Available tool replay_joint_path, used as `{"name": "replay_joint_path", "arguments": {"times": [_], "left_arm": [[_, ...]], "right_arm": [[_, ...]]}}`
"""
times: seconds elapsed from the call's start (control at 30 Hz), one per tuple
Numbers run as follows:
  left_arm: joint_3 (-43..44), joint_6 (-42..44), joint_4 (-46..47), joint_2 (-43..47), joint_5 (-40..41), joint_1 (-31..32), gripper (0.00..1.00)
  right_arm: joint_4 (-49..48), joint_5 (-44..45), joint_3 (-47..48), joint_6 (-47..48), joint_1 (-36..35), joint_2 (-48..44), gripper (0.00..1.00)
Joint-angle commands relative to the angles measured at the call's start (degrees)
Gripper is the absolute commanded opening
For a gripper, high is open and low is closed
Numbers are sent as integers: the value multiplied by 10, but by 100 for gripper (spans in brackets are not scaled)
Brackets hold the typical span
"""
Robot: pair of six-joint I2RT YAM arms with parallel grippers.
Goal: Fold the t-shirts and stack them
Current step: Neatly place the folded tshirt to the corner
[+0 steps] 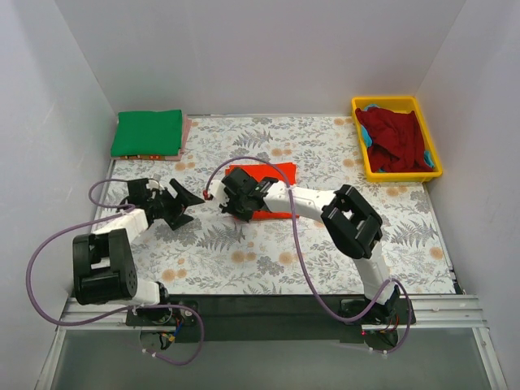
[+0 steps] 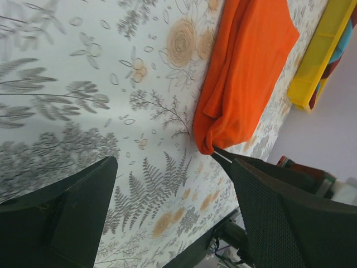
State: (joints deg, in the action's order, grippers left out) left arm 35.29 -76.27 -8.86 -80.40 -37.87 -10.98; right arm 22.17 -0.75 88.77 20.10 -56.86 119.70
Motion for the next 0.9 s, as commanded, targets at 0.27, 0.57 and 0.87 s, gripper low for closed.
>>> {"name": "replay_joint_path", "arguments": {"times": [0.27,0.57,0.87], "left_arm": [[14,-156,175,-86,55,147,85],[10,-207,245,-129,71,183,90],[44,-237,223,-208,127,200,69]], "right_arm": [[-9,-90,49,-37,23,-58,1],[-9,-109,47,-42,27,-50,1],[-10,-110,71,-79,30,-46,1]]}}
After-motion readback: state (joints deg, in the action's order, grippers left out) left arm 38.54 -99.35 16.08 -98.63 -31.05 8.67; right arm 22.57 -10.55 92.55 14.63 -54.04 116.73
